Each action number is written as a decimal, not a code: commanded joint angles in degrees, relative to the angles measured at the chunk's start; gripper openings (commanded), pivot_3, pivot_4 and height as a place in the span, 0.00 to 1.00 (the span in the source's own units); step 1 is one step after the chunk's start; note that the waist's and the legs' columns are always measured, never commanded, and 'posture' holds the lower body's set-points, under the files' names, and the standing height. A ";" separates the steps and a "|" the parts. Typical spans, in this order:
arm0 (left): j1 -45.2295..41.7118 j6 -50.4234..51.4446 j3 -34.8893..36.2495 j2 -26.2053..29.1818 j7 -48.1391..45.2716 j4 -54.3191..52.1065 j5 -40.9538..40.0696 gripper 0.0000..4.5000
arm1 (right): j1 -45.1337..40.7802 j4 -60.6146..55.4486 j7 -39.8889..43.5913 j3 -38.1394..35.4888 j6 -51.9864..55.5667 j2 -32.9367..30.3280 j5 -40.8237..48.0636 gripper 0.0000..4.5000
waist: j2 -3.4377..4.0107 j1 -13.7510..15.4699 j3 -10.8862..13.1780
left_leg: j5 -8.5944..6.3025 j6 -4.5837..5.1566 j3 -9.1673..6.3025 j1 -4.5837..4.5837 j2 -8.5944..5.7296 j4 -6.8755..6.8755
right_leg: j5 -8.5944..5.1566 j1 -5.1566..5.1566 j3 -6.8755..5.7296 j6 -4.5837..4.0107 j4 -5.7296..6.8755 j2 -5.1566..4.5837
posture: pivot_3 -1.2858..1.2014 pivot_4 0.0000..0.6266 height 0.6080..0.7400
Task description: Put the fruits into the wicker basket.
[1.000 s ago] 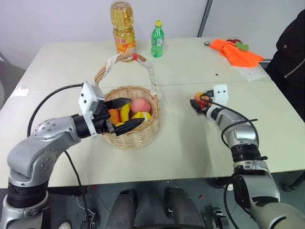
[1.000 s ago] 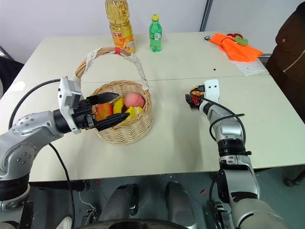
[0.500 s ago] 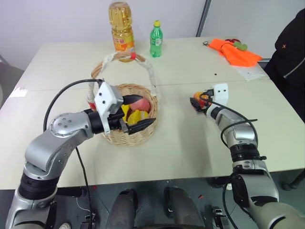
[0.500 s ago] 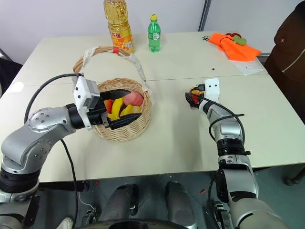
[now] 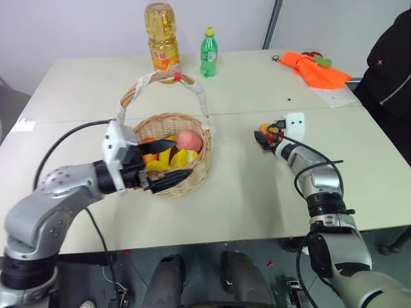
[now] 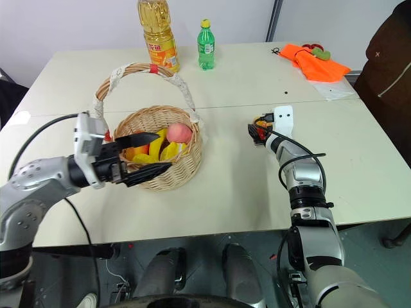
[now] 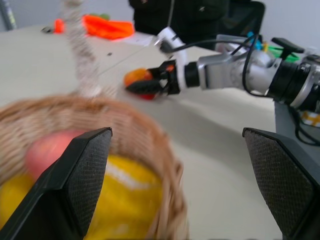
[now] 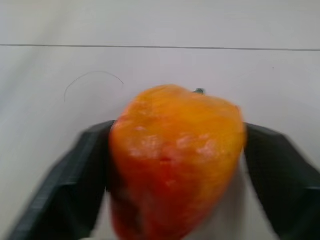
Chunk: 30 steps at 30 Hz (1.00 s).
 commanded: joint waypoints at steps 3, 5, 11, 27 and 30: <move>3.46 -2.23 6.70 -0.08 0.06 -1.75 -3.26 1.00 | -0.65 -3.24 0.77 -0.22 -0.45 -0.74 -0.32 0.54 | 0.00 0.37 0.00 | 0.00 0.00 0.00 -0.01 0.00 0.01 | -0.01 0.00 0.00 -0.01 -0.01 -0.02 | 0.52 0.24 1.00; 5.40 -2.96 8.33 -0.23 -0.03 -1.67 -3.33 1.00 | 0.40 -6.18 1.97 -0.25 0.01 -1.53 0.09 0.54 | 0.01 0.37 0.00 | 0.00 0.00 0.00 -0.01 0.00 0.01 | -0.01 0.00 0.00 -0.01 -0.01 -0.02 | 0.52 0.24 1.00; 11.66 -7.44 13.58 -3.27 0.07 2.04 -2.31 1.00 | 10.93 -28.53 19.48 1.82 -0.76 -10.91 4.59 0.54 | 0.04 0.80 0.02 | -0.01 0.01 0.00 -0.04 -0.01 -0.02 | -0.03 0.00 -0.01 0.01 -0.07 -0.06 | 0.52 0.24 1.00; 13.91 -13.27 14.85 -5.24 -2.40 9.35 -1.46 1.00 | -0.11 -50.18 7.43 20.33 26.60 3.40 11.95 0.54 | -0.02 0.97 -0.03 | -0.02 0.01 0.04 -0.17 0.90 -0.03 | 0.24 -0.42 -0.05 -0.88 -0.06 0.82 | 0.52 0.24 1.00; 15.59 -13.37 15.28 -5.21 -2.71 8.51 -1.51 1.00 | -2.87 -48.03 5.72 22.18 28.23 7.71 11.39 0.54 | -0.03 0.65 -0.03 | -0.03 0.01 0.17 -0.24 0.89 -0.05 | 0.25 -0.46 -0.01 -0.85 -0.11 0.77 | 0.52 0.24 1.00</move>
